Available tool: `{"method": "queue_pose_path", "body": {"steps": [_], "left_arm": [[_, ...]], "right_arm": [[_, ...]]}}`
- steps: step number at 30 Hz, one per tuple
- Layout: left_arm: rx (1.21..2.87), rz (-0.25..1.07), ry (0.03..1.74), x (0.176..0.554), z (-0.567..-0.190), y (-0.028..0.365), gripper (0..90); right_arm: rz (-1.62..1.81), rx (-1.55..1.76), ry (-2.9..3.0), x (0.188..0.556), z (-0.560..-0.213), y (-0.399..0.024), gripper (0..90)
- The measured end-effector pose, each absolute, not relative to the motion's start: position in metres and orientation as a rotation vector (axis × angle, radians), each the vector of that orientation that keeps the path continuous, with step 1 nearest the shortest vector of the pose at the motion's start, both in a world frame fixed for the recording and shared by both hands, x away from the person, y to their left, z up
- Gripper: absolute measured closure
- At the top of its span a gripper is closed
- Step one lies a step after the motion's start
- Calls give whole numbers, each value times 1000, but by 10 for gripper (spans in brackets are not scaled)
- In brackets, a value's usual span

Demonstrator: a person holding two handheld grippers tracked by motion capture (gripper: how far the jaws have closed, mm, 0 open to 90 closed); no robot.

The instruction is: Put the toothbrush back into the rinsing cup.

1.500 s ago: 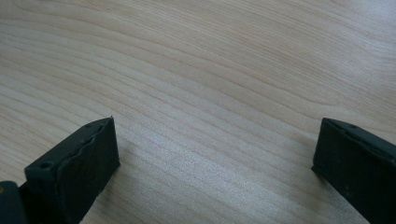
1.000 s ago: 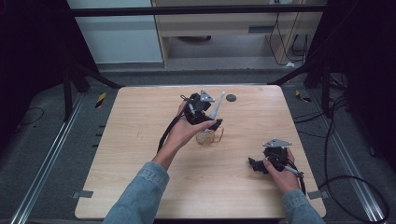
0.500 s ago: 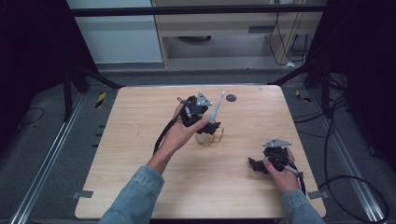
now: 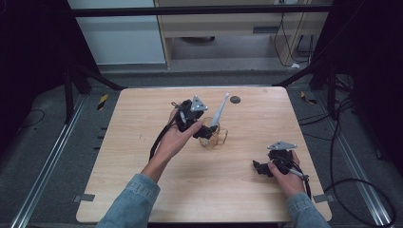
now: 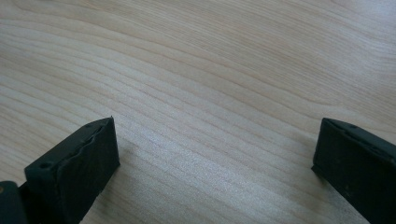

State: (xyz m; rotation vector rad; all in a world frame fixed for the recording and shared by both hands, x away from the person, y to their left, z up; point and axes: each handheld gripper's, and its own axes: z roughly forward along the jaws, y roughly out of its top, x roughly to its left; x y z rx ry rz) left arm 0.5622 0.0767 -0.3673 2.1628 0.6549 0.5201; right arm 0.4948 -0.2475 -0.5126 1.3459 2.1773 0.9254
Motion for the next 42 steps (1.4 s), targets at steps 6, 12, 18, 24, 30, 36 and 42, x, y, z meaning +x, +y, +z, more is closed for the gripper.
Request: {"method": "queue_pose_path", "body": {"steps": [6, 12, 18, 24, 30, 36, 42], "left_arm": [[2134, 525, 669, 556, -374, 91, 43], [2107, 519, 688, 550, -387, 108, 44], [2113, 517, 701, 545, -399, 121, 43], [2118, 510, 745, 544, -411, 134, 42], [2133, 496, 794, 543, -426, 144, 42], [2150, 485, 836, 543, -441, 154, 43], [2174, 497, 881, 543, -453, 170, 46]], "right_arm": [[925, 1346, 2177, 495, -513, -248, 4], [926, 1346, 2177, 495, -513, -248, 4], [925, 1346, 2177, 495, -513, -248, 4], [926, 1346, 2177, 495, -513, -247, 4], [926, 1346, 2177, 495, -513, -247, 4], [925, 1347, 2177, 495, -513, -247, 4], [925, 1346, 2177, 495, -513, -247, 4]]}}
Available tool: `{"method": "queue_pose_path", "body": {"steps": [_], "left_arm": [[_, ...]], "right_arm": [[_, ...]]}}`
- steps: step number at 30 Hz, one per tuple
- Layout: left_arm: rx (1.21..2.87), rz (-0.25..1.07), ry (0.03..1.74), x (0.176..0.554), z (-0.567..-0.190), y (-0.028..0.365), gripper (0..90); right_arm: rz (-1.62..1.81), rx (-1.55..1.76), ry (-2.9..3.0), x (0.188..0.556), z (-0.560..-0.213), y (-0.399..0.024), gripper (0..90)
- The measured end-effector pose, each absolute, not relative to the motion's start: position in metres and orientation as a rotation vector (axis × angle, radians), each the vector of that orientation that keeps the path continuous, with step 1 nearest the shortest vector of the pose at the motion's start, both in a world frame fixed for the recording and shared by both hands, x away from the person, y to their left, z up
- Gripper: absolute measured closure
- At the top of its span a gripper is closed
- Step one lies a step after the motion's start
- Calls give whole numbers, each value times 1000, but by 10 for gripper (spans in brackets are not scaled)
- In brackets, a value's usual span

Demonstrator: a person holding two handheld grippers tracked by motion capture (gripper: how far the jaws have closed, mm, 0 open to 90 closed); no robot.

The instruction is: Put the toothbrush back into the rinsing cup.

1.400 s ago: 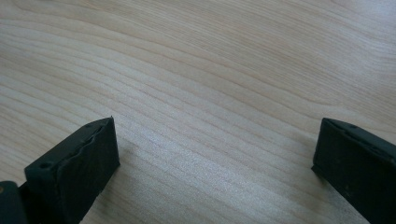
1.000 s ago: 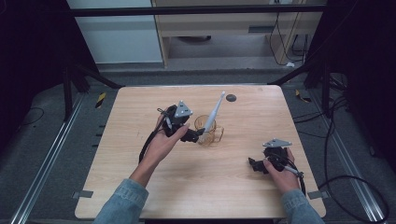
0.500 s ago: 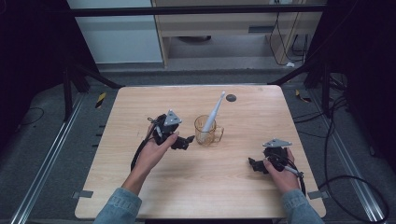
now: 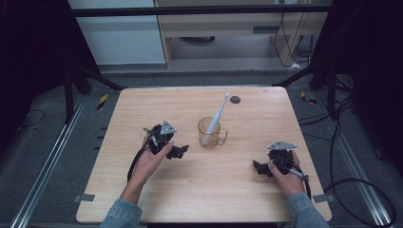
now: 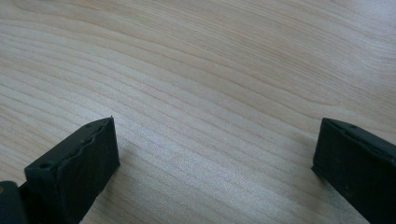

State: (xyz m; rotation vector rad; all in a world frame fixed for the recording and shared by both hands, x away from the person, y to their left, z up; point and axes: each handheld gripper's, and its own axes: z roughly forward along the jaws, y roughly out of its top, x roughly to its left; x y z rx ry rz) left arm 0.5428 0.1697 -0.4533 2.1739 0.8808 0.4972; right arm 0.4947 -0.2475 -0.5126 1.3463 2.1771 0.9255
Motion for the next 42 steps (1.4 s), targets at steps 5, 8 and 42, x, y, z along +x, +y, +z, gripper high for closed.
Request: {"method": "queue_pose_path", "body": {"steps": [5, 8, 42], "left_arm": [[2173, 513, 928, 544, -457, 184, 48], [2187, 525, 943, 544, -461, 188, 48], [2174, 556, 1257, 555, -497, 260, 49]], "right_arm": [[926, 1346, 2177, 495, -513, -247, 4], [926, 1346, 2177, 495, -513, -247, 4], [926, 1344, 2179, 495, -513, -248, 4]]}}
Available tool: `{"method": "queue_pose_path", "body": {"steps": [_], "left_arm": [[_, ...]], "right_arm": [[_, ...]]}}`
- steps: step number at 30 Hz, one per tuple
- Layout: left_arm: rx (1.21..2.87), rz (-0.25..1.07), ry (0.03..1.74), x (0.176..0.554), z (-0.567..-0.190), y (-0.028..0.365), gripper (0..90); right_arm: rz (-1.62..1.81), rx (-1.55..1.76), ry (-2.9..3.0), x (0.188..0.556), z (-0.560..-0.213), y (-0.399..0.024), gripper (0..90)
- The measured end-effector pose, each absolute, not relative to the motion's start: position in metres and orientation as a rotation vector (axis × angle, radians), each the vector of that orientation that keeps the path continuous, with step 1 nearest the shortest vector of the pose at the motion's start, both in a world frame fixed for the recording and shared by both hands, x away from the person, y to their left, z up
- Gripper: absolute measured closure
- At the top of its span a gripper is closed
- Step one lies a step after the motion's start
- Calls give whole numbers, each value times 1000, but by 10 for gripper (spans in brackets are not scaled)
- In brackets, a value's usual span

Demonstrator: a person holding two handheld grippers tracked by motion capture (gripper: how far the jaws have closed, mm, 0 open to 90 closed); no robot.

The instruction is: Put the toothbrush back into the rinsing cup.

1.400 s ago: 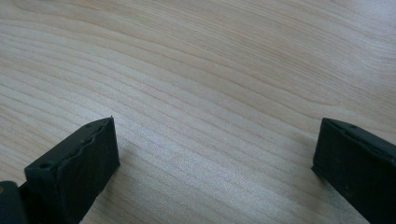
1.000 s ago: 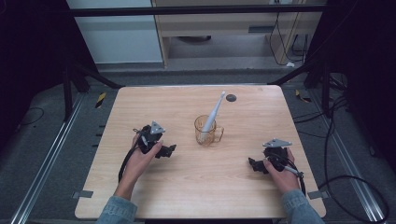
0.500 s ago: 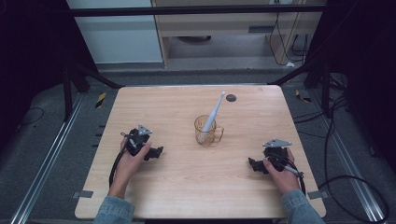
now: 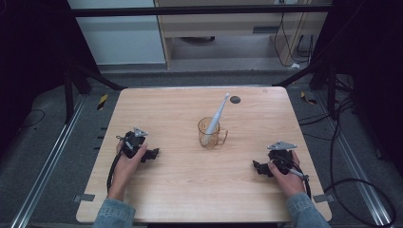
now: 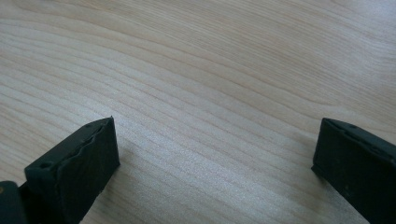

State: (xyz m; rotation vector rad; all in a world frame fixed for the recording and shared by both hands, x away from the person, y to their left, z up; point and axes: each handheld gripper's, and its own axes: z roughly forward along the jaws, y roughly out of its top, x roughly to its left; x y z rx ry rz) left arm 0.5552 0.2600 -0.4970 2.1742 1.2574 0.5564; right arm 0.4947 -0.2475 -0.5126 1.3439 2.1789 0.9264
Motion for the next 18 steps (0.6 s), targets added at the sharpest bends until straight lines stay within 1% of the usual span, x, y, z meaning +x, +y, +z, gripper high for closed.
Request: {"method": "queue_pose_path", "body": {"steps": [9, 13, 15, 18], "left_arm": [[2133, 512, 1265, 559, -501, 264, 28], [2115, 521, 1243, 560, -504, 266, 2], [2083, 533, 1227, 560, -507, 267, 0], [2083, 533, 1227, 560, -507, 267, 0]], "right_arm": [[927, 1345, 2179, 495, -513, -248, 4], [927, 1344, 2179, 495, -513, -248, 4], [927, 1345, 2179, 495, -513, -248, 4], [927, 1344, 2179, 495, -513, -248, 3]]}}
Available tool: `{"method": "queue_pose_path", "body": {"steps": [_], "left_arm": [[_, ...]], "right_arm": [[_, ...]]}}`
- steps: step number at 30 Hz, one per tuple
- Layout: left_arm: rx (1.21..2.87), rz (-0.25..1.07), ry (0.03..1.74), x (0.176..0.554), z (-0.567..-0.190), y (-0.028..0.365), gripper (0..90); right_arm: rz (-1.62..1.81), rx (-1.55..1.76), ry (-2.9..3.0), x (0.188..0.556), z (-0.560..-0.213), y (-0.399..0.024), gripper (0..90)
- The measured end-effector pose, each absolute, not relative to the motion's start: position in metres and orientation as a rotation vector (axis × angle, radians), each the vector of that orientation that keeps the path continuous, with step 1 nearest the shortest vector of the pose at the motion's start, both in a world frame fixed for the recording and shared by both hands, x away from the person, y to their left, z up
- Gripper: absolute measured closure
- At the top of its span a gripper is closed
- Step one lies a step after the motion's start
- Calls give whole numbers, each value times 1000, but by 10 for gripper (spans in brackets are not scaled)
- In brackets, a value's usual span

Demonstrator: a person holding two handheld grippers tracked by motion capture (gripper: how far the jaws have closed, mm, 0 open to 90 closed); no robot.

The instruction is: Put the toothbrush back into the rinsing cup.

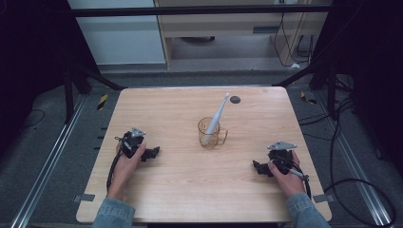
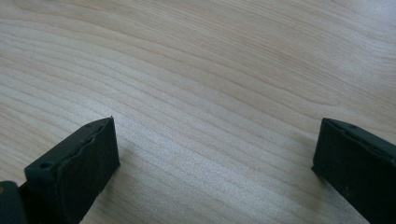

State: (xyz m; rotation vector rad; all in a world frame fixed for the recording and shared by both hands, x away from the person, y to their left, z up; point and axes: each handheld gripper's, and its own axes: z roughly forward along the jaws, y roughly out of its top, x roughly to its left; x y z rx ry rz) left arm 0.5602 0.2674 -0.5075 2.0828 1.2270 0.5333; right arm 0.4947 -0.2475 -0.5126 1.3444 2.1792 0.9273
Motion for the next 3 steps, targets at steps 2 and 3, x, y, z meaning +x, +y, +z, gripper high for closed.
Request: {"method": "queue_pose_path", "body": {"steps": [2, 3], "left_arm": [[2083, 534, 1227, 560, -507, 267, 0], [2083, 534, 1227, 560, -507, 267, 0]], "right_arm": [[927, 1343, 2179, 495, -513, -248, 4], [927, 1344, 2179, 495, -513, -248, 4]]}}
